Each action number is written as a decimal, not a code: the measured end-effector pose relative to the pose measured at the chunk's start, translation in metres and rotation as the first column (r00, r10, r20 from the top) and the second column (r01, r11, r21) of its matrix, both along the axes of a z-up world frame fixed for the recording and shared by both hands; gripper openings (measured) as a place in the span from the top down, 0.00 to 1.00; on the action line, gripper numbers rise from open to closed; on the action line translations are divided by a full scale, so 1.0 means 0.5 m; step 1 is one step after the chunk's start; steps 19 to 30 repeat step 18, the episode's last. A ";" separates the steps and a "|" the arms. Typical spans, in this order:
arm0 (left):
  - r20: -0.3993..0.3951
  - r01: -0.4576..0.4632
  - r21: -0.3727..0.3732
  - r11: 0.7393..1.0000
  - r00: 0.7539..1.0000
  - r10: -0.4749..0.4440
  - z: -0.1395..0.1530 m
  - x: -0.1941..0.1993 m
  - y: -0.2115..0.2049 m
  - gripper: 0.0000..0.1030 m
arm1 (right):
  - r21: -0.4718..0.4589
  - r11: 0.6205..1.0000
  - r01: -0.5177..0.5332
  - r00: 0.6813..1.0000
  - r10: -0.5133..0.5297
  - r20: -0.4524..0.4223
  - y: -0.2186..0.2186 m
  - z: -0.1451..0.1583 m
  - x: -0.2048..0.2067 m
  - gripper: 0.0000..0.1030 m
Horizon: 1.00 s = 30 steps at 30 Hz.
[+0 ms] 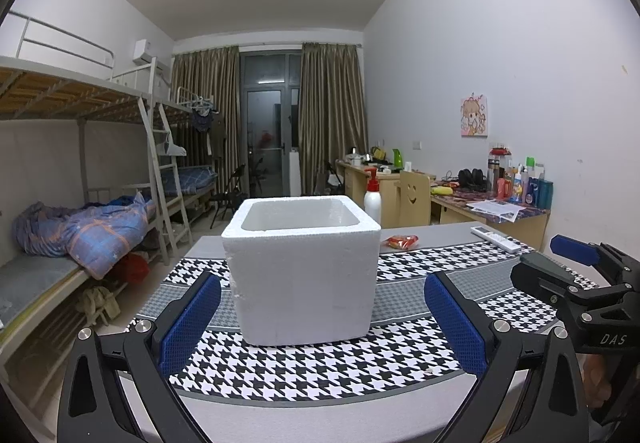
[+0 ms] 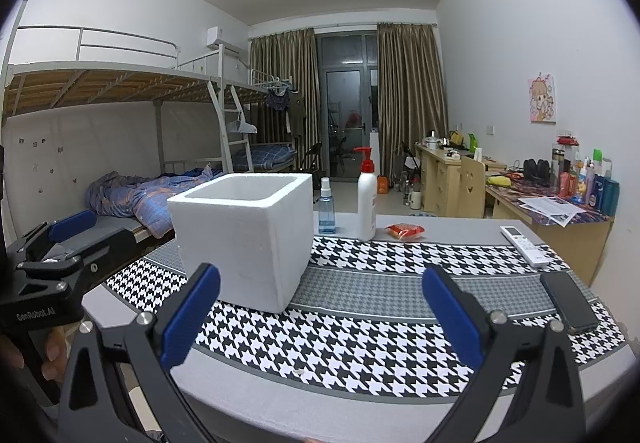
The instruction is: Organize soft objects
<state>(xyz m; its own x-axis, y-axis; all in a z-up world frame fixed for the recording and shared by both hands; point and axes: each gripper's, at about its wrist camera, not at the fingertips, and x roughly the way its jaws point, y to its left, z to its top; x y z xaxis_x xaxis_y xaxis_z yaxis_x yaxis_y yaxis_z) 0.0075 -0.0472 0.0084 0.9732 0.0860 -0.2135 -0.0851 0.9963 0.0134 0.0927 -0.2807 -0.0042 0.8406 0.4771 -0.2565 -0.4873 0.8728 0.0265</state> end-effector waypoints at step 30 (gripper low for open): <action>0.005 -0.001 0.006 1.000 1.000 0.001 0.002 -0.001 -0.002 0.01 | -0.004 1.000 -0.003 1.000 0.003 0.002 0.002 -0.001 0.000 0.01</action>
